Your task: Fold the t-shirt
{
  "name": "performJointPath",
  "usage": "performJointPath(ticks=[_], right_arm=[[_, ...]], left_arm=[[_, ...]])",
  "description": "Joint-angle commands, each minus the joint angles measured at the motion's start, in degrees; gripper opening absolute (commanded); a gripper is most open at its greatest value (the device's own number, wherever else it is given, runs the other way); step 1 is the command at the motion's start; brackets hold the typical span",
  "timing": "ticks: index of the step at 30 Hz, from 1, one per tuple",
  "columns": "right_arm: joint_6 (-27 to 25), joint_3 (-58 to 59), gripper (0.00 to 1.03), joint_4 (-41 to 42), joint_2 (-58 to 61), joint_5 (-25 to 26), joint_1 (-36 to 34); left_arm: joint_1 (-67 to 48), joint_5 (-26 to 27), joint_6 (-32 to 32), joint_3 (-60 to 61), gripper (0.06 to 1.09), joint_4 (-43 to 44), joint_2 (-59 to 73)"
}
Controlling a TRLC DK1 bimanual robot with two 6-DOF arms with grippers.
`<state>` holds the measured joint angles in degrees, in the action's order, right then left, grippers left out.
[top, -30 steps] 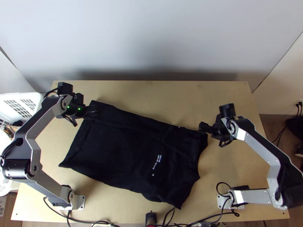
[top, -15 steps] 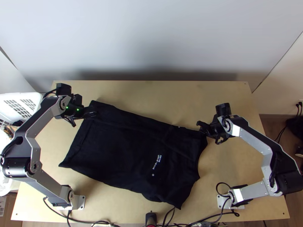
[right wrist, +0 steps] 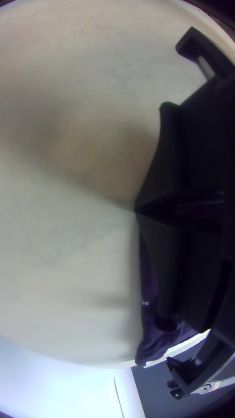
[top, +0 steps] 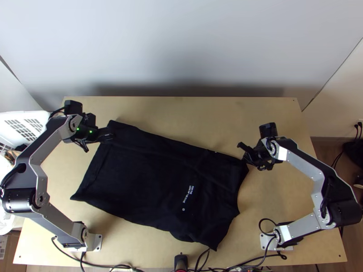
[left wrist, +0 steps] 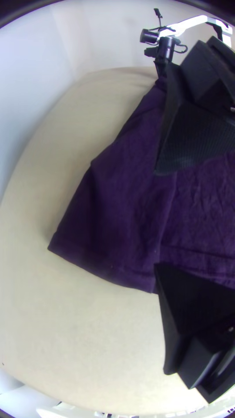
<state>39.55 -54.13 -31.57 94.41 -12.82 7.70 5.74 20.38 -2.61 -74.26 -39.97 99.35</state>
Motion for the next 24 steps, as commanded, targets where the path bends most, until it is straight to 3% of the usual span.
performJointPath(ticks=[1, 24], right_arm=[[0.79, -2.65, 0.03, 0.11, 2.09, 0.34, -0.5], [-1.05, -25.76, 0.03, 0.37, 18.53, 0.78, -1.38]], left_arm=[[0.68, 0.1, 0.5, -0.18, 1.03, 0.06, -0.21], [1.29, 0.1, 0.33, -0.1, 1.03, 0.15, 0.05]])
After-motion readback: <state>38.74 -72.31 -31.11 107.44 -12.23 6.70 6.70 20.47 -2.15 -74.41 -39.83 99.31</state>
